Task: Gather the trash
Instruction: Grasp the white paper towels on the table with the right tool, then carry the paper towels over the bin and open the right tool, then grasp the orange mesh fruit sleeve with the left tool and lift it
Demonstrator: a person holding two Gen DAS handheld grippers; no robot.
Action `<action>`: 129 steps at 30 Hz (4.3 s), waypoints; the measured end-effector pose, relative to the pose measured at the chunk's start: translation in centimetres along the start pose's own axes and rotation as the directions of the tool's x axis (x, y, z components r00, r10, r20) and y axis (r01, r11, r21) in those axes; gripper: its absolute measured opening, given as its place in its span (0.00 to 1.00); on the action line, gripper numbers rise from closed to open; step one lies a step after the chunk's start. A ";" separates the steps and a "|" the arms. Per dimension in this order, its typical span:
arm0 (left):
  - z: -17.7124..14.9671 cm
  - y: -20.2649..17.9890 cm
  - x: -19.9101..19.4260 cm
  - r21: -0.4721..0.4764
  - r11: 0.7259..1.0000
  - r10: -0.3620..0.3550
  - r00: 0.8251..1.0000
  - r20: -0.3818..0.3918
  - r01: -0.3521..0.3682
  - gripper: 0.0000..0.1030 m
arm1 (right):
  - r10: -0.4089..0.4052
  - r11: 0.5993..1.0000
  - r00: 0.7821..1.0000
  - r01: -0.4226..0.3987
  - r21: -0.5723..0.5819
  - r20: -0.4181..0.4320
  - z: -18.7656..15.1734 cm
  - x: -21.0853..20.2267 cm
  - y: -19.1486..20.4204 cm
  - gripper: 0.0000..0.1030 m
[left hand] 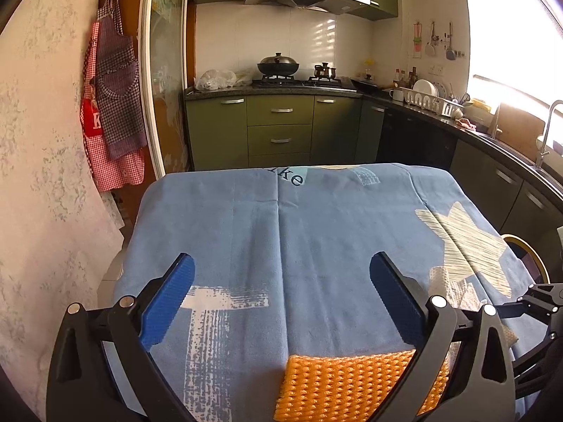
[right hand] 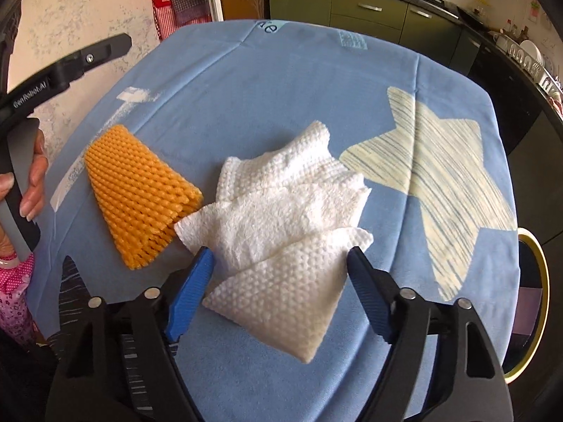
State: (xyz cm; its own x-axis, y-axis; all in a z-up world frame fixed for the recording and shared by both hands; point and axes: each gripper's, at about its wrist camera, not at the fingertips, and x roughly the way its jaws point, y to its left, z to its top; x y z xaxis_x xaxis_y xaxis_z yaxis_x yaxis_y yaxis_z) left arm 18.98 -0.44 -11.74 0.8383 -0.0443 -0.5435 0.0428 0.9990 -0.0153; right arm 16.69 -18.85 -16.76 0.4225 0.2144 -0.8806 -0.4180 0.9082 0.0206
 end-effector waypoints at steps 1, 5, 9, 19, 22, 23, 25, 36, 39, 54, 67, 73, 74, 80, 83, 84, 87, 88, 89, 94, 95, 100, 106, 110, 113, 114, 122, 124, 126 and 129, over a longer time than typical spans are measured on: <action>0.0 0.0 0.0 0.000 1.000 0.000 1.000 0.000 0.000 0.95 | -0.010 1.000 1.000 0.010 -0.004 0.001 0.0 0.1 0.1 0.68; 0.0 0.0 0.0 0.001 1.000 -0.001 1.000 0.001 0.001 0.95 | -0.034 0.999 0.999 0.034 -0.005 0.006 0.0 -0.2 -0.2 0.46; -0.1 -0.3 -0.1 0.010 1.000 0.006 1.000 0.003 -0.006 0.95 | -0.045 0.999 0.999 0.045 0.013 0.010 0.0 -0.5 -0.8 0.17; -0.3 -0.5 -0.2 0.010 1.000 0.011 1.000 0.002 -0.011 0.95 | -0.026 0.998 0.998 0.023 0.054 0.050 -0.5 -2.3 -1.3 0.09; -0.4 -0.5 -0.2 0.012 1.000 0.012 1.000 0.003 -0.012 0.95 | -0.014 0.997 0.997 0.009 0.076 0.073 -0.7 -3.6 -1.9 0.09; -0.4 -0.6 -0.2 0.013 1.000 0.012 1.000 0.002 -0.012 0.95 | -0.020 0.997 0.996 0.013 0.081 0.081 -0.9 -4.1 -2.1 0.09; -0.4 -0.6 -0.3 0.015 1.000 0.012 1.000 0.003 -0.012 0.95 | -0.028 0.995 0.994 0.018 0.102 0.102 -1.2 -5.3 -2.7 0.09; -0.3 -0.6 -0.3 0.014 1.000 0.010 1.000 0.005 -0.010 0.95 | -0.280 0.908 0.945 0.204 0.365 0.168 -4.9 -13.7 -13.2 0.10; -0.3 -0.6 -0.3 0.014 1.000 0.010 1.000 0.002 -0.010 0.95 | -0.368 0.851 0.923 0.284 0.443 0.115 -6.3 -14.2 -17.1 0.10; -0.4 -0.9 0.1 0.027 1.000 0.006 1.000 -0.006 -0.006 0.95 | -0.463 0.729 0.882 0.437 0.527 -0.091 -7.8 -8.1 -25.3 0.55; -0.8 -1.9 0.2 0.052 0.998 -0.019 1.000 -0.022 0.020 0.95 | -0.423 0.733 0.906 0.327 0.597 0.023 -11.2 -11.5 -21.5 0.62; -1.2 -3.2 1.4 0.082 0.994 -0.069 0.992 -0.103 0.078 0.95 | -0.392 0.757 0.917 0.279 0.590 0.068 -12.0 -12.0 -19.9 0.64; -1.2 -3.4 1.5 0.090 0.991 -0.089 0.989 -0.122 0.101 0.95 | -0.390 0.761 0.918 0.278 0.587 0.070 -12.1 -12.1 -19.7 0.64; -0.5 -4.4 1.2 0.245 0.911 -0.262 0.926 -0.272 0.330 0.95 | -0.380 0.770 0.921 0.261 0.582 0.090 -12.3 -12.5 -19.4 0.65; -0.3 -5.0 0.7 0.384 0.809 -0.325 0.883 -0.339 0.445 0.95 | -0.372 0.774 0.924 0.257 0.579 0.087 -12.2 -12.0 -19.2 0.66; -0.3 -5.3 0.3 0.425 0.761 -0.356 0.864 -0.357 0.489 0.95 | -0.370 0.774 0.925 0.257 0.578 0.084 -12.2 -11.8 -19.2 0.66; -1.0 -6.2 -0.5 0.549 0.548 -0.427 0.775 -0.465 0.631 0.95 | -0.359 0.782 0.931 0.259 0.567 0.070 -11.7 -11.1 -18.8 0.66; -1.4 -6.5 -0.7 0.579 0.482 -0.429 0.753 -0.498 0.658 0.95 | -0.357 0.786 0.932 0.261 0.561 0.066 -11.5 -10.8 -18.6 0.66; -1.8 -6.8 -0.8 0.612 0.406 -0.419 0.733 -0.535 0.679 0.95 | -0.356 0.790 0.932 0.264 0.553 0.064 -11.2 -10.7 -18.4 0.66; -2.4 -8.0 0.8 0.643 0.250 -0.352 0.687 -0.636 0.723 0.95 | -0.360 0.799 0.931 0.280 0.532 0.050 -10.1 -10.1 -17.6 0.66; -2.5 -8.0 1.1 0.634 0.232 -0.348 0.671 -0.654 0.738 0.95 | -0.361 0.801 0.931 0.284 0.527 0.047 -9.9 -10.0 -17.5 0.66; -3.9 -8.5 2.6 0.633 0.159 -0.291 0.649 -0.703 0.757 0.95 | -0.367 0.805 0.930 0.301 0.511 0.031 -9.0 -9.8 -17.0 0.67; -4.6 -8.1 3.2 0.597 0.139 -0.276 0.610 -0.743 0.790 0.89 | -0.372 0.802 0.928 0.315 0.507 0.012 -8.4 -9.3 -17.3 0.68; -5.1 -7.9 3.2 0.595 0.126 -0.256 0.605 -0.754 0.794 0.85 | -0.359 0.809 0.933 0.310 0.500 0.002 -8.1 -8.6 -17.2 0.68; -5.0 -7.7 3.6 0.565 0.152 -0.254 0.584 -0.771 0.811 0.78 | -0.352 0.814 0.936 0.308 0.493 -0.003 -7.9 -8.2 -17.0 0.68; -4.9 -7.7 3.8 0.557 0.163 -0.258 0.580 -0.773 0.815 0.73 | -0.350 0.815 0.937 0.306 0.491 -0.004 -7.9 -8.1 -16.9 0.68; -3.6 -6.7 4.0 0.533 0.279 -0.317 0.601 -0.734 0.799 0.43 | -0.343 0.818 0.939 0.298 0.492 0.003 -8.2 -8.1 -17.0 0.68; -3.3 -6.7 3.8 0.533 0.300 -0.329 0.610 -0.721 0.791 0.32 | -0.342 0.819 0.940 0.295 0.493 0.006 -8.3 -8.2 -17.0 0.68; -2.8 -6.4 3.1 0.543 0.326 -0.335 0.632 -0.699 0.774 0.17 | -0.339 0.819 0.941 0.290 0.495 0.010 -8.4 -8.3 -17.0 0.68; -2.2 -6.5 2.1 0.574 0.354 -0.328 0.672 -0.663 0.739 0.14 | -0.338 0.820 0.941 0.288 0.495 0.012 -8.6 -8.5 -17.1 0.68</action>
State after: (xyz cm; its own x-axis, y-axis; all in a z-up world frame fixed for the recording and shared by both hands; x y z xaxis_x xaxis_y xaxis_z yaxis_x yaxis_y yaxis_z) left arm 19.21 -6.95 -14.64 0.1891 -0.3506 -0.9172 0.9461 0.3150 0.0746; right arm 13.32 -39.28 -13.74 0.5488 -0.1008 -0.8299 0.1766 0.9843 -0.0027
